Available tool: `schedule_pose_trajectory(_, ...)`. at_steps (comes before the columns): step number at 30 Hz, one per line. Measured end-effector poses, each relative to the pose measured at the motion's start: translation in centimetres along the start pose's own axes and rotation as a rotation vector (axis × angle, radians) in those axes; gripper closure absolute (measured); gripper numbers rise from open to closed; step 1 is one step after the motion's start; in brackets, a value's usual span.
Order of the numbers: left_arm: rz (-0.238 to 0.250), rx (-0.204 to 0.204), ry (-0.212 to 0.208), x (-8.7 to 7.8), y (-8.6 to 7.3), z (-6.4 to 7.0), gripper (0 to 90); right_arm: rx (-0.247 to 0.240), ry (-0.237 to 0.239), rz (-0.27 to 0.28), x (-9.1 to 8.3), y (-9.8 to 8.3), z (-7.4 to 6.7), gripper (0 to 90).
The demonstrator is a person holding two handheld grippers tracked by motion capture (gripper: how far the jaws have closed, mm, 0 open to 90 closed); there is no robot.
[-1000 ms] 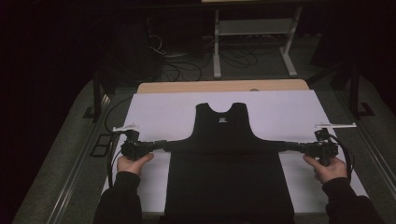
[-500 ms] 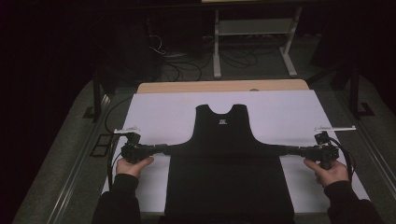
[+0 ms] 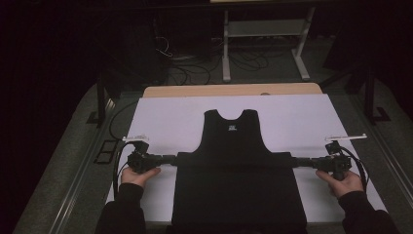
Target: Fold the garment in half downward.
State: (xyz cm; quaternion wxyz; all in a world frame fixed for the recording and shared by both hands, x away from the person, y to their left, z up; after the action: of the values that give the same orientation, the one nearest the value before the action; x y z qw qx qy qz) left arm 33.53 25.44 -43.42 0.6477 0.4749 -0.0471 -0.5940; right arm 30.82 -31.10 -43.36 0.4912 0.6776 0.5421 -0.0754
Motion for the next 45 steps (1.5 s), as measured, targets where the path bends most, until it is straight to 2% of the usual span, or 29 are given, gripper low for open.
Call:
schedule_pose_trajectory(18,-0.046,0.011,0.009,0.1,-0.3,0.0,85.9,0.008,-0.006,-0.039,0.4,-0.4,0.1,83.2)
schedule_pose_trajectory(27,-0.077,0.011,0.019,0.4,-0.4,-0.2,85.4,0.016,-0.005,-0.083,0.9,-0.6,0.2,82.3)
schedule_pose_trajectory(29,-0.087,-0.001,0.020,0.5,-0.5,-0.3,85.0,0.018,-0.008,-0.088,1.0,-0.6,0.1,81.8)
schedule_pose_trajectory(30,-0.096,-0.015,0.024,0.6,-0.5,-0.4,84.5,0.017,-0.013,-0.096,1.1,-0.7,0.1,78.6)
schedule_pose_trajectory(32,-0.096,-0.016,0.025,0.6,-0.5,-0.5,82.2,0.009,-0.035,-0.095,1.1,-0.7,0.0,71.7)
schedule_pose_trajectory(34,-0.091,-0.016,0.027,0.5,-0.5,-0.4,80.7,0.008,-0.037,-0.094,1.1,-0.7,0.0,70.1)
schedule_pose_trajectory(37,-0.082,-0.007,0.046,0.5,-0.5,-0.4,72.3,-0.005,-0.047,-0.082,1.0,-0.5,0.0,64.5)
schedule_pose_trajectory(40,-0.073,0.019,0.065,0.6,-0.5,-0.3,63.8,-0.017,-0.053,-0.070,0.9,-0.5,0.0,57.0)
schedule_pose_trajectory(42,-0.063,0.034,0.062,0.5,-0.4,-0.2,58.7,-0.024,-0.052,-0.057,0.8,-0.4,0.0,50.0)
schedule_pose_trajectory(45,-0.049,0.034,0.052,0.5,-0.3,-0.2,51.9,-0.049,-0.043,-0.043,0.6,-0.3,0.0,41.2)
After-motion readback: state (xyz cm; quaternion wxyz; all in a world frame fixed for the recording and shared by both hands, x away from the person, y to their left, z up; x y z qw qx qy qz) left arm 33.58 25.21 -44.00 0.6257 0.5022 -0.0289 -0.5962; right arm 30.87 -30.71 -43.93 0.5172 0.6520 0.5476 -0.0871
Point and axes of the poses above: each handheld gripper's, and its own axes: x roughly forward along the jaws, y roughly out of its top, z roughly to its right, the point moved 1 cm from there along x, roughly forward along the jaws, and after that the axes turned 3 degrees about -y, right-handed, at the moved point
